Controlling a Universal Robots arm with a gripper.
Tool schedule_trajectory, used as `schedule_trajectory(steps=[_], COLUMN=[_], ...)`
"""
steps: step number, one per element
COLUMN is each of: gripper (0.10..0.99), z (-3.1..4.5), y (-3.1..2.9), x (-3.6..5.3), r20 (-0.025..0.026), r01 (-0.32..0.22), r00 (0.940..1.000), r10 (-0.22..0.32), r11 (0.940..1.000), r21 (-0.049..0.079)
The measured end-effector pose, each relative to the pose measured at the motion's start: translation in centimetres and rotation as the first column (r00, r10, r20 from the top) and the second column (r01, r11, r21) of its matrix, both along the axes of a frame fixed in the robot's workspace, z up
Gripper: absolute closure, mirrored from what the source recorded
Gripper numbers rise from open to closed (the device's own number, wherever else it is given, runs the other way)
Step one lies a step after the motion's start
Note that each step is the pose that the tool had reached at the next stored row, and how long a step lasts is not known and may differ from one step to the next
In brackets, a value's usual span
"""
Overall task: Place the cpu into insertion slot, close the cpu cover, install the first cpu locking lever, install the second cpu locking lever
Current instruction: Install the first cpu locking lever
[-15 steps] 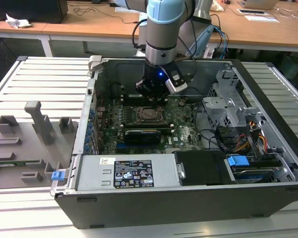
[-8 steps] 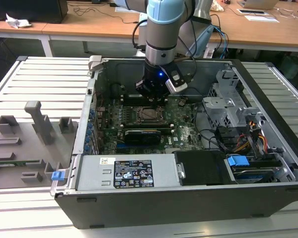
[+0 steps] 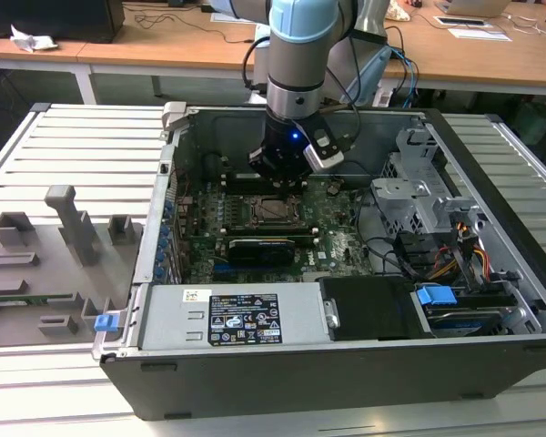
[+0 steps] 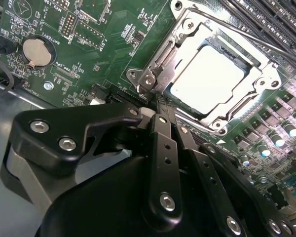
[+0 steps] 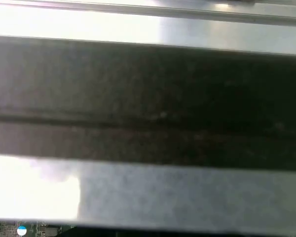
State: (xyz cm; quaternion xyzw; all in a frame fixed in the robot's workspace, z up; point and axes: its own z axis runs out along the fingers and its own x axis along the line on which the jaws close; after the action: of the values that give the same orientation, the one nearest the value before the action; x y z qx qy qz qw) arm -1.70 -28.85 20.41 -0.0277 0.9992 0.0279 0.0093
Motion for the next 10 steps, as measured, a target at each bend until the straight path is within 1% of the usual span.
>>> schedule_trajectory(steps=[3,10], gripper=[0.980,0.980], z=[-0.08,-0.30], y=[0.03,0.13], x=[0.01,0.06], r20=[-0.0001,0.0001], r01=[0.000,0.000], r00=[1.0000,1.0000], r10=[0.000,0.000], r11=[1.0000,1.0000], r21=[-0.002,-0.002])
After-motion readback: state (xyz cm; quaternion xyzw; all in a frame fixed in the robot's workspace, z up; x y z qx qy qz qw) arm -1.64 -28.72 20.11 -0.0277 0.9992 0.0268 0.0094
